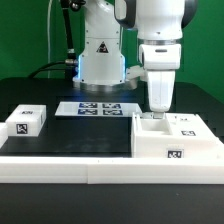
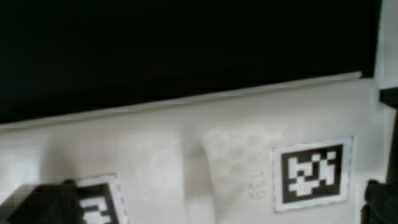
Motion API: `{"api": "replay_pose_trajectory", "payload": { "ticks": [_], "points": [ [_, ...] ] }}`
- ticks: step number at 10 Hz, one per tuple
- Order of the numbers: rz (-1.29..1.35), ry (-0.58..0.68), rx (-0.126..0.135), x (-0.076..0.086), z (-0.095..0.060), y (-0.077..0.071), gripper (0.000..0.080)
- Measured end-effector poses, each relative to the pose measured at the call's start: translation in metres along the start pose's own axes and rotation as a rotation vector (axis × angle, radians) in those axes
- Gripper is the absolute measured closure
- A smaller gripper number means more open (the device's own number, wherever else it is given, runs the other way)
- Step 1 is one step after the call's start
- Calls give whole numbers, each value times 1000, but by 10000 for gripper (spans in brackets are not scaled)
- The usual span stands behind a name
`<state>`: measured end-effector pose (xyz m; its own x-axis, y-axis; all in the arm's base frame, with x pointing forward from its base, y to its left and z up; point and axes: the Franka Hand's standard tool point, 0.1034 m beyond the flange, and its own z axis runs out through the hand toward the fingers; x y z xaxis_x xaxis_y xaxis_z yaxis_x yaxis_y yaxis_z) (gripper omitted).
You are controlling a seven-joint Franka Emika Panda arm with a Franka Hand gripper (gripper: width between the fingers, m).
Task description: Assemble cabinet
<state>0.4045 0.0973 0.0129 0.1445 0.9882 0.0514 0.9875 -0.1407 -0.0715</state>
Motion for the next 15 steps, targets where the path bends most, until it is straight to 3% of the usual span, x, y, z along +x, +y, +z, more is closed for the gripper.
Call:
{"api": "replay_pose_trajectory", "payload": {
  "ticks": [1,4,5,7,13,14,15],
  "points": [
    [0,0,0,0,0,0,2],
    [1,0,5,0,2,-1,386],
    [1,0,5,0,2,-1,386],
    [1,0,5,0,2,-1,727],
    [1,2,-3,0,0,1,729],
    [2,-8,7,-2,-3,0,729],
    [4,-28,13,-7,-16,1,729]
  ]
}}
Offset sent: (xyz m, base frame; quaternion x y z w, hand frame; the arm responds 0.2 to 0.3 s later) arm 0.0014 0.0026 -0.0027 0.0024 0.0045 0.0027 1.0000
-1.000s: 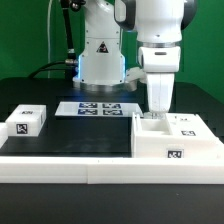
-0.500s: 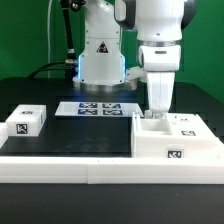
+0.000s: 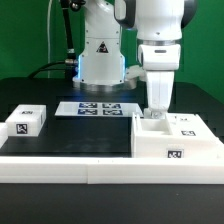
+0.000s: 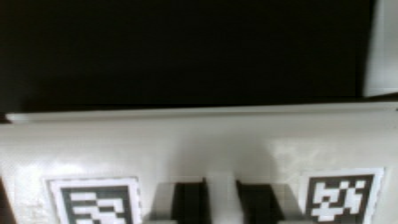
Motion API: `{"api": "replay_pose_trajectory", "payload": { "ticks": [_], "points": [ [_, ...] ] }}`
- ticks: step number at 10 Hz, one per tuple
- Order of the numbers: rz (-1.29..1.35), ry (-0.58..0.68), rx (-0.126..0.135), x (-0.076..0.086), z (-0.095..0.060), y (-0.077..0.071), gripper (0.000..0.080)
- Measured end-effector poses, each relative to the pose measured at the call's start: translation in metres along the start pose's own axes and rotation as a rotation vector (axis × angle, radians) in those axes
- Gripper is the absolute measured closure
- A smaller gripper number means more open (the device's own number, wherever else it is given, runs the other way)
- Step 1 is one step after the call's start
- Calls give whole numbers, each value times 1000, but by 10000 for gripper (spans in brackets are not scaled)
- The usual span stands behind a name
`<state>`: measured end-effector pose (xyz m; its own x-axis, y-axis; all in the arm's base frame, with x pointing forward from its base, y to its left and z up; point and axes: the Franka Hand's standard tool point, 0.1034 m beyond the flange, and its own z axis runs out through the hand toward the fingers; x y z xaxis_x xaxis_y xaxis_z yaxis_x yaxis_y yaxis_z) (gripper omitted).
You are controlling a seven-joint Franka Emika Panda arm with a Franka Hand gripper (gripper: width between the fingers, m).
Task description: Assemble cabinet
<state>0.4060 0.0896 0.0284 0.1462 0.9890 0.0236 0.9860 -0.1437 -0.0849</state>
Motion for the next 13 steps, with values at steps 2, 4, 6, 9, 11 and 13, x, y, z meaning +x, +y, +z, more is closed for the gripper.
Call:
{"api": "replay_pose_trajectory", "payload": {
  "ticks": [2,4,6,9,11,13],
  "points": [
    [8,-17,-8,-7,-19,5,729],
    [17,-25,-11,-12,-27,8,729],
    [27,-21,-15,-14,-28,15,729],
    [35,-16,-37,-14,-37,30,729],
    [37,-14,-49,-12,-44,41,729],
    [37,-15,-46,-12,-43,39,729]
  ]
}}
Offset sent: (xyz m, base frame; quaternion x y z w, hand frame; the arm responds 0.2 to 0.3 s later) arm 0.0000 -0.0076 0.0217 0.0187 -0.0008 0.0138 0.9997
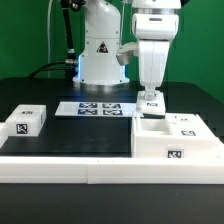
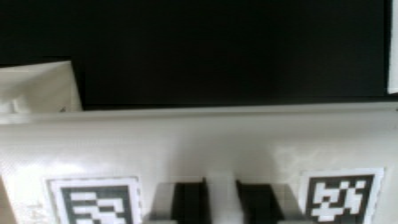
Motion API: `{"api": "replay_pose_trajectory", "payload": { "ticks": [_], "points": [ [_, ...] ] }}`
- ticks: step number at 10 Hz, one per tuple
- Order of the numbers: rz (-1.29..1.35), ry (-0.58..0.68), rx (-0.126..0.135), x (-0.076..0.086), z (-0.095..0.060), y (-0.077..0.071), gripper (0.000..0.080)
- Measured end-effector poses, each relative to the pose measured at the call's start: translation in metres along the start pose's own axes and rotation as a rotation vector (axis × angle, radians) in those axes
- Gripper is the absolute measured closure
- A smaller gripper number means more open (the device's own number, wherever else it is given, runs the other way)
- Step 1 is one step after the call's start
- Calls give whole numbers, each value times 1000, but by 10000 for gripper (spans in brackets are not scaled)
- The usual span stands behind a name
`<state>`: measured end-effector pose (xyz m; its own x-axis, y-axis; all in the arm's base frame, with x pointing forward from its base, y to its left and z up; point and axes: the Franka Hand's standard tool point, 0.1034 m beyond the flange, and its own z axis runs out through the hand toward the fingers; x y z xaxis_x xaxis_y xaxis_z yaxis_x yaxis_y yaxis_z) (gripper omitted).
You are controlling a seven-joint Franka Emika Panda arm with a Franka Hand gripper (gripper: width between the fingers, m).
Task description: Assemble cabinet
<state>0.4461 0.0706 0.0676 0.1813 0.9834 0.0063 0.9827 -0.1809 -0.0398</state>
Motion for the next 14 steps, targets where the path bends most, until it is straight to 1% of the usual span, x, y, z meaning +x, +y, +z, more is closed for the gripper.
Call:
{"api": "replay_pose_trajectory", "payload": {
  "ticks": [2,6,14],
  "points": [
    [0,0,1,0,1,0,729],
    [1,0,18,0,8,-3,729],
    [6,5,18,1,11,4,729]
  ]
}}
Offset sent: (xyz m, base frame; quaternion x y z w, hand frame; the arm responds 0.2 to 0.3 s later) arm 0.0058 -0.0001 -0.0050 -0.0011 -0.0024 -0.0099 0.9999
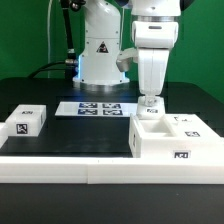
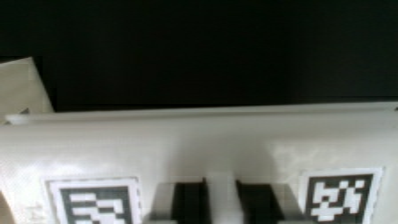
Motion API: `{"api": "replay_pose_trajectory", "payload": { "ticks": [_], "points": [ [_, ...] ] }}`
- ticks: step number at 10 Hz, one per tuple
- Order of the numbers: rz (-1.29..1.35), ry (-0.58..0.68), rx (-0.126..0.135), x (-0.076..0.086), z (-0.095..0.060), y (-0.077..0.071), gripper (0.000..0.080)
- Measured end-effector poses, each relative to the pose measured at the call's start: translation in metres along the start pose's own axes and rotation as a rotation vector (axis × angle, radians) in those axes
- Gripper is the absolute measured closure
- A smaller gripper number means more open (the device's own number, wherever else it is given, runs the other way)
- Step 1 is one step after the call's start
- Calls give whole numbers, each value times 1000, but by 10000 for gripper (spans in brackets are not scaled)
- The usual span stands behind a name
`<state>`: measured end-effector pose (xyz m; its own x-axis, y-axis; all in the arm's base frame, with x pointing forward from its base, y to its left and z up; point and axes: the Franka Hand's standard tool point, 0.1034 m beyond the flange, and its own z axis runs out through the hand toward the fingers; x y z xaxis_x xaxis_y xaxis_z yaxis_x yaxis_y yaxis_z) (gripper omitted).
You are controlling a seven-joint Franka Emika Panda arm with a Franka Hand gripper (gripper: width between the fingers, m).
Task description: Assemble cabinet
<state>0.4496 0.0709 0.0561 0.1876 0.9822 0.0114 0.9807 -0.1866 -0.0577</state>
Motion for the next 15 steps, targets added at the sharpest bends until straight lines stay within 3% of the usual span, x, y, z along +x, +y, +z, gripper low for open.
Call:
{"api": "replay_pose_trajectory", "payload": {
  "ticks": [12,15],
  "points": [
    [-78,-4,0,-9,-4,3,729],
    [-73,-5,3,-11,-6,10,729]
  ]
}}
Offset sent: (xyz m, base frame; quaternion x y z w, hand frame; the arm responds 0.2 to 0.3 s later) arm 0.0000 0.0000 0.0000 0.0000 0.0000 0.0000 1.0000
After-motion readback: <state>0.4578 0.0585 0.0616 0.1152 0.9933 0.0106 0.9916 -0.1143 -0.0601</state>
